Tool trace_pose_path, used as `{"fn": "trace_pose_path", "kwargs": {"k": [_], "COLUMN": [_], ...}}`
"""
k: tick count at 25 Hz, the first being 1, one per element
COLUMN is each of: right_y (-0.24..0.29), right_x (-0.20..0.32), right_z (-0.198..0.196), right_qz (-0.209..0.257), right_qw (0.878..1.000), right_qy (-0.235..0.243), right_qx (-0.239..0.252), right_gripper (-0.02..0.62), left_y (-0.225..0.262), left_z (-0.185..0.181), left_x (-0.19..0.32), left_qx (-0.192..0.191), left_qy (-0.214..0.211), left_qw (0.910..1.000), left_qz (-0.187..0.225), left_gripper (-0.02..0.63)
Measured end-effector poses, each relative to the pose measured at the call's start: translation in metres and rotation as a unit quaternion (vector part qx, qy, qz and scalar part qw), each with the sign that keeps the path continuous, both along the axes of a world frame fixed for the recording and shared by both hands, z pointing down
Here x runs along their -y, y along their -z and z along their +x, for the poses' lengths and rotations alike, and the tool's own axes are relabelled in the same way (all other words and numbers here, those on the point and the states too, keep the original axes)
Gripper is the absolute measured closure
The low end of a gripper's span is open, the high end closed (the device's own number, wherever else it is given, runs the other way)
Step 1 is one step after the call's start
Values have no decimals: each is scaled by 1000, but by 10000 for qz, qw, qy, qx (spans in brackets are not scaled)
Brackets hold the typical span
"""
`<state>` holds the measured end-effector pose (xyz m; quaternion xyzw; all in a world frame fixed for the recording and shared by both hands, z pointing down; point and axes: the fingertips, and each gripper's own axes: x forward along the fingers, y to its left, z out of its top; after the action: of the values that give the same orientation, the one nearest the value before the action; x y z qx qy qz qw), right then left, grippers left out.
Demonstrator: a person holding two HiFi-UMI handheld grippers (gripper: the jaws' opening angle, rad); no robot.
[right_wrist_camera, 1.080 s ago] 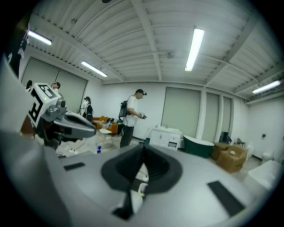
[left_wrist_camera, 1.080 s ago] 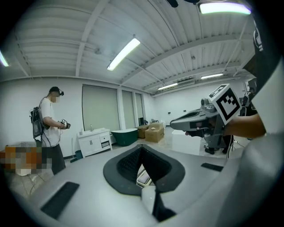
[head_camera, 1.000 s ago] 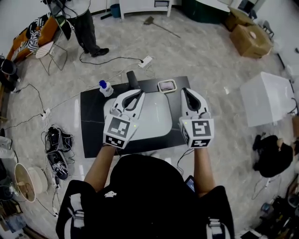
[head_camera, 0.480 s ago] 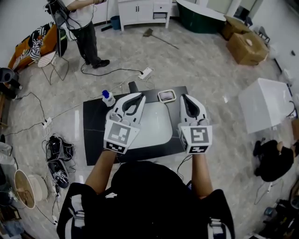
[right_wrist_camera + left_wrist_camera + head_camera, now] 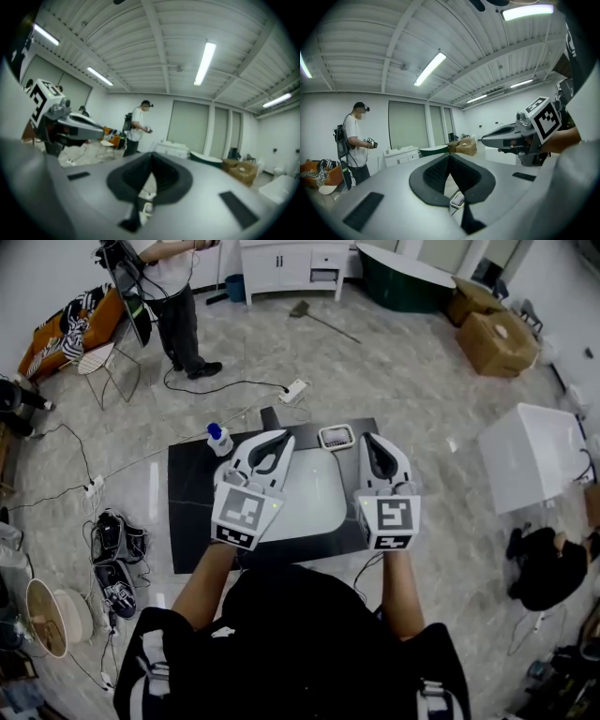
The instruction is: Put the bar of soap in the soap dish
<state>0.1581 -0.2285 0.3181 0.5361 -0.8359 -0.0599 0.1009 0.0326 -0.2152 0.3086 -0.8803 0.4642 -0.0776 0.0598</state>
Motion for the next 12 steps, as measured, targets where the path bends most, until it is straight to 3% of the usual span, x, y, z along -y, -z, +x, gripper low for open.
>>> {"fn": "trace_pose_path", "kwargs": {"k": [12], "right_y": [-2], "right_x": [3], "right_z": [-2], "right_qz": [-24], "right_qw": [10000], "right_qy": [42], "right_qx": [-13], "right_gripper": [561], "left_y": [-5], "left_z": [0], "left_x": [2], "left_qx": [1], "left_qy": [15], "left_qw": [10000], "left_qz": [-64], "left_gripper": [581]}}
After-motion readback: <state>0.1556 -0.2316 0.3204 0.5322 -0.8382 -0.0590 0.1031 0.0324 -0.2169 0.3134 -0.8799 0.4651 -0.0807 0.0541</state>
